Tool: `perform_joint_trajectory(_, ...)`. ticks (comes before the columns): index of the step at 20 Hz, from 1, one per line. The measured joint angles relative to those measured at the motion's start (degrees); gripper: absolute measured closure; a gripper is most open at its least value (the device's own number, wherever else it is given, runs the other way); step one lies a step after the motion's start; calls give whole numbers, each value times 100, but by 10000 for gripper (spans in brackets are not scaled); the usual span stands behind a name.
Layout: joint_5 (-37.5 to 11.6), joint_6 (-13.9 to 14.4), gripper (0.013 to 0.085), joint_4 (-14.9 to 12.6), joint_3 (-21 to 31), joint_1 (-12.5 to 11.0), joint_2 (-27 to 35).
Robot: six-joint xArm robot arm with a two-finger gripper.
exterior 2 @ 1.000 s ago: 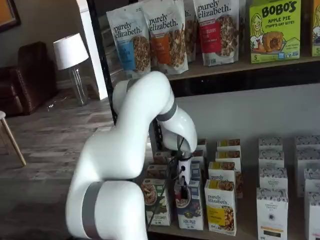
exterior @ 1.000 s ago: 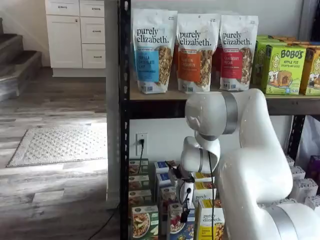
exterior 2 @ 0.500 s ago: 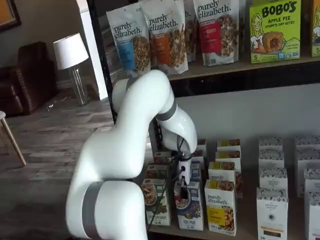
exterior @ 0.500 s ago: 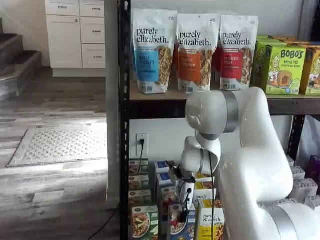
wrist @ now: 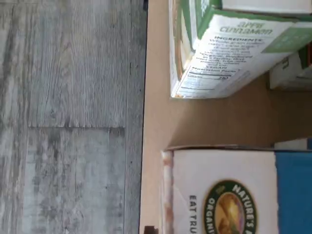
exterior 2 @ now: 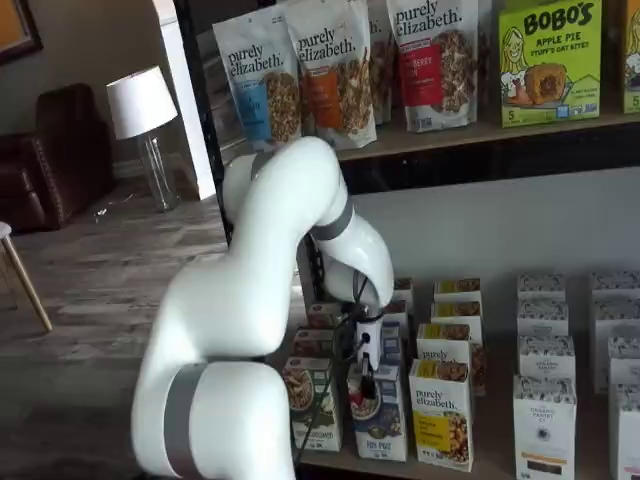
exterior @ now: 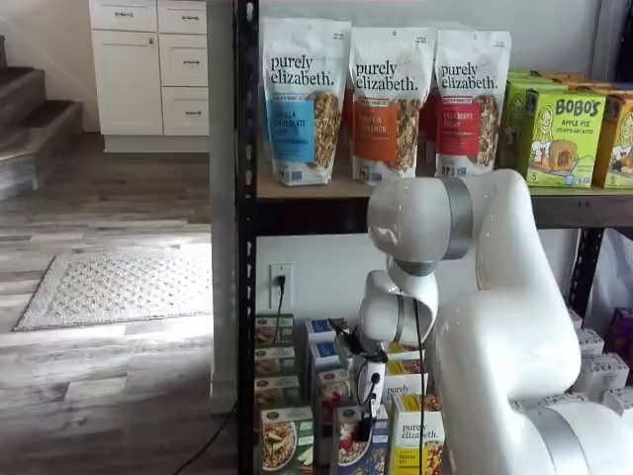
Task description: Pick up the blue and white box that is on the bottom shelf, the second box from the left
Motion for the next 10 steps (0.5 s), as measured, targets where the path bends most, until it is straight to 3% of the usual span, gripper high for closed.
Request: perform_joint_trajectory(10,-67,-97,530,85,205,-17,-144)
